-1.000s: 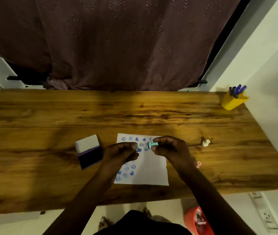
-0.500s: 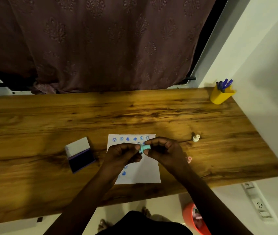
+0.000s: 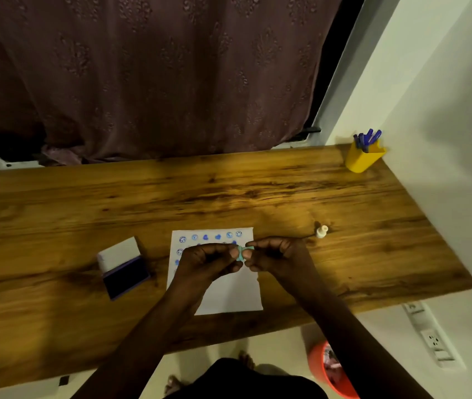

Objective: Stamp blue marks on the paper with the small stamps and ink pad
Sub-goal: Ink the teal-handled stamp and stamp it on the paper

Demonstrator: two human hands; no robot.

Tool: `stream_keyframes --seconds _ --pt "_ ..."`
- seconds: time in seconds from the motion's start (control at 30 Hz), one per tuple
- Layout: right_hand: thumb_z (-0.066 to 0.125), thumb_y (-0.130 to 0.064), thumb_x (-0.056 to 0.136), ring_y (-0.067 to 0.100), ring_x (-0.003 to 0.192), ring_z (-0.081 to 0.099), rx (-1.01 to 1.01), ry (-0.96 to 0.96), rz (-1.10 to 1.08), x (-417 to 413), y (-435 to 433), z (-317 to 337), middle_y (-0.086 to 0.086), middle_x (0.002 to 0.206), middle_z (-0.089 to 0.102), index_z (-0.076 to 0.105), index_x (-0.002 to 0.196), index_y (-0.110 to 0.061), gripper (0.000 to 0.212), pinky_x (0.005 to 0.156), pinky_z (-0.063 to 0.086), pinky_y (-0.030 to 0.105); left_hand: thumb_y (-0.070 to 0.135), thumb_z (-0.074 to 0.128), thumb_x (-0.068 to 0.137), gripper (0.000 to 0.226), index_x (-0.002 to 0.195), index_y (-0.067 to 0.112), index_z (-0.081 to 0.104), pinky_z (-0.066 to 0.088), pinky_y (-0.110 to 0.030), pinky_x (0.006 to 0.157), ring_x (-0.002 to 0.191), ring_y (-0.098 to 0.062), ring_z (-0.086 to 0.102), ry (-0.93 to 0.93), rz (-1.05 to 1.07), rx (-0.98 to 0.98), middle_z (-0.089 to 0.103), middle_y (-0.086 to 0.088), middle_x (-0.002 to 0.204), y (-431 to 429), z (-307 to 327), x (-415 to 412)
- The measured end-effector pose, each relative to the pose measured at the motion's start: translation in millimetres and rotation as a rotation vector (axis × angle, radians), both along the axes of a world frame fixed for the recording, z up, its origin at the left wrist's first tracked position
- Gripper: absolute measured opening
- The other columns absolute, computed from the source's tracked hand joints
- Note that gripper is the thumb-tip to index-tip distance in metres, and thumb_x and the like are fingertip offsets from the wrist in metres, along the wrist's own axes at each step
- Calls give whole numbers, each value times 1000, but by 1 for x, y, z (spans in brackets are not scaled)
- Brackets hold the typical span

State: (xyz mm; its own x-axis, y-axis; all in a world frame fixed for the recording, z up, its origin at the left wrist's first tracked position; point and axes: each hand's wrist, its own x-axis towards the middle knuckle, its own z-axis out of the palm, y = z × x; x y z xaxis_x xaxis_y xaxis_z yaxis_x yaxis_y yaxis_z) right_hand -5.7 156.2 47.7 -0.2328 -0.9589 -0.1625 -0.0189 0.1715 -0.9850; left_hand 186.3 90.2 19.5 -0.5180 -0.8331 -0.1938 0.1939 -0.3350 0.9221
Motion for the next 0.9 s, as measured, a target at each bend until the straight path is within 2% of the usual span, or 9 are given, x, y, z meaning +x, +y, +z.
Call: stream_keyframes --seconds 0.2,0.37,0.4,0.47,0.53,0.63,0.73,0.9 --pt "81 -12 86 22 86 79 35 16 -43 -11 8 -2 5 96 82 78 110 -8 25 74 64 28 26 78 85 26 110 17 82 63 -45 94 107 -32 77 -51 16 15 81 -11 113 10 2 -18" --pt "81 -11 86 15 98 77 4 82 -57 -32 14 0 2 105 81 77 113 -9 27 85 63 29 21 76 88 23 109 14 81 64 -37 91 105 -31 78 -61 31 75 81 -12 111 14 4 -37" --pt "81 -10 86 11 98 77 -8 126 -84 -40 14 0 0 105 81 78 113 -10 27 84 63 27 17 75 91 19 108 13 81 64 -34 89 104 -31 78 -56 32 94 81 -13 110 14 3 -40" --pt "83 -11 84 4 84 77 -5 255 -166 -60 15 -2 -1 100 81 77 112 -14 29 73 61 23 15 74 94 15 107 11 81 64 -31 87 103 -32 78 -68 44 120 81 -16 108 14 0 -44" --pt "86 -16 81 9 72 76 36 404 -258 -84 18 -8 -5 93 79 76 109 -17 30 63 62 26 15 74 94 17 109 9 79 64 -32 86 104 -34 78 -87 59 131 80 -18 108 14 -4 -47" --pt "89 -23 78 9 83 76 100 652 -343 -118 22 -24 -6 92 78 76 100 -18 26 70 54 13 12 74 94 18 110 6 77 64 -32 85 104 -35 77 -93 54 130 79 -20 108 16 -9 -52" --pt "87 -23 80 12 89 75 118 799 -352 -136 25 -38 -1 97 80 78 101 -17 24 69 42 7 9 73 94 17 109 5 78 64 -33 85 104 -36 77 -83 43 141 79 -21 107 17 -12 -56" --pt "82 -18 85 21 90 77 103 965 -291 -153 23 -52 6 100 81 78 106 -12 23 77 49 21 16 77 89 17 104 11 81 65 -36 87 103 -34 78 -103 34 141 81 -16 104 17 -13 -63"
